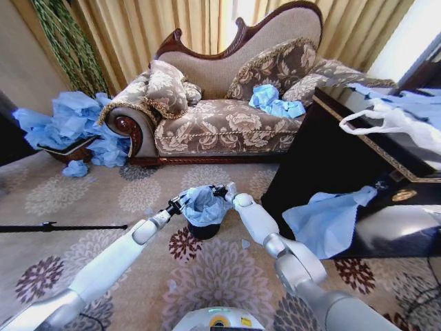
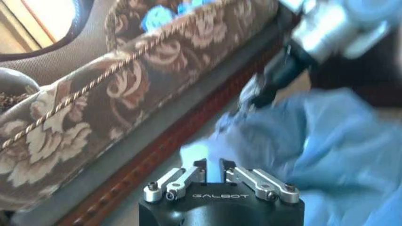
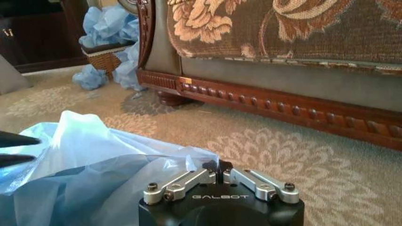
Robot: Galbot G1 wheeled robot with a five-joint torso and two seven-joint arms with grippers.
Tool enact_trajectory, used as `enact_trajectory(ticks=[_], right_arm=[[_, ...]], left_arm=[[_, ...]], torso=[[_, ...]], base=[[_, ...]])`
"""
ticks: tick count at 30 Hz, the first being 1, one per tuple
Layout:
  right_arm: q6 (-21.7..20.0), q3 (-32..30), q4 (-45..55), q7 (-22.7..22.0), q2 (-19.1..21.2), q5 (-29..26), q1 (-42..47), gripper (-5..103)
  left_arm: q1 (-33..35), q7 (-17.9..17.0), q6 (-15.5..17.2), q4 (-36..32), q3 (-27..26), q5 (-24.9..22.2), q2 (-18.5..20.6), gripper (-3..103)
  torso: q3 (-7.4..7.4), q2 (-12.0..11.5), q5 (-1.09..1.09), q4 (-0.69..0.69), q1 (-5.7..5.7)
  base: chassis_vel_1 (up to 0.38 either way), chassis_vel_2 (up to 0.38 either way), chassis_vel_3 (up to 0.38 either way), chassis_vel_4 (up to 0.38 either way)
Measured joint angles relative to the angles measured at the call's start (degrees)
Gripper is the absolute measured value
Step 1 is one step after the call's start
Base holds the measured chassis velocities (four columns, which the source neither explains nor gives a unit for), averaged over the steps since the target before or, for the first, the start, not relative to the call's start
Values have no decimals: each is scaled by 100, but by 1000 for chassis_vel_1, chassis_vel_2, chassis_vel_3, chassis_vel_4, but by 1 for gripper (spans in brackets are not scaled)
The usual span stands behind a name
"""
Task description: Place a garbage bag over the trash bin.
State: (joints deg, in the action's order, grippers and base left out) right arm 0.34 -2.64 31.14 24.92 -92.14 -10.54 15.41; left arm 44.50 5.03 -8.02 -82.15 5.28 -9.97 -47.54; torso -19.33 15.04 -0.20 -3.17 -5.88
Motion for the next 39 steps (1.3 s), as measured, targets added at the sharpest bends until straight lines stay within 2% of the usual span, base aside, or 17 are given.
enact_trajectory(ticks=[4,7,12,13,15,18,19,24,25,28,30,31,33,35,36,37,39], right_arm=[[-2,0,38,0,7,-15,10,0],[-2,0,40,0,8,-20,11,0],[-2,2,38,2,12,-26,13,0],[-1,6,38,3,16,-26,15,0],[0,10,36,3,19,-27,16,0],[9,13,21,3,26,-27,16,0],[9,13,21,3,26,-27,16,0],[17,13,13,3,33,-27,16,0],[17,13,13,3,33,-27,16,0],[20,13,1,2,43,-27,16,0],[20,13,-2,2,44,-27,16,0],[20,13,-2,2,45,-27,16,0],[20,12,-7,2,48,-27,12,0],[20,12,-10,2,48,-29,10,0],[22,10,-12,2,48,-36,8,0],[22,10,-12,2,48,-36,8,0],[39,8,-13,2,47,-73,0,0]], left_arm=[[82,68,-17,-164,-6,-13,126,27],[93,57,-40,-135,-6,102,130,32],[30,-102,-52,151,32,509,0,54],[-5,-161,-67,262,45,785,-70,60],[-21,-181,-91,309,45,951,-108,60],[-50,-340,-15,359,60,1151,-217,75],[-50,-340,-15,359,60,1151,-217,75],[-104,-464,-17,445,56,1058,-267,54],[-104,-464,-17,445,56,1058,-267,54],[-107,-517,2,445,46,889,-276,38],[-107,-531,21,447,45,830,-277,38],[-107,-538,32,449,45,769,-278,32],[-107,-573,94,449,48,489,-286,22],[-107,-611,153,429,52,306,-287,22],[-107,-655,228,403,52,105,-288,11],[-107,-655,228,403,52,105,-288,11],[-121,-785,373,396,20,-363,-306,2]], torso=[[0,0,1,1,0],[0,0,1,2,0],[0,0,1,0,0],[0,0,0,1,0],[0,0,0,0,0],[0,0,0,0,0],[0,0,0,0,0],[0,0,1,1,0],[0,0,1,1,0],[0,0,1,0,0],[0,0,1,0,0],[0,0,1,0,0],[0,0,1,1,0],[0,0,1,1,0],[0,0,1,0,0],[0,0,1,0,0],[0,0,1,1,0]], base=[[0,0,0,0],[0,0,0,0],[0,0,0,0],[0,0,0,0],[0,0,0,0],[0,0,0,0],[0,0,0,0],[0,0,0,0],[0,0,0,0],[0,0,0,0],[0,0,0,0],[0,0,0,0],[0,0,0,0],[0,0,0,0],[0,0,0,0],[0,0,0,0],[0,0,0,0]])
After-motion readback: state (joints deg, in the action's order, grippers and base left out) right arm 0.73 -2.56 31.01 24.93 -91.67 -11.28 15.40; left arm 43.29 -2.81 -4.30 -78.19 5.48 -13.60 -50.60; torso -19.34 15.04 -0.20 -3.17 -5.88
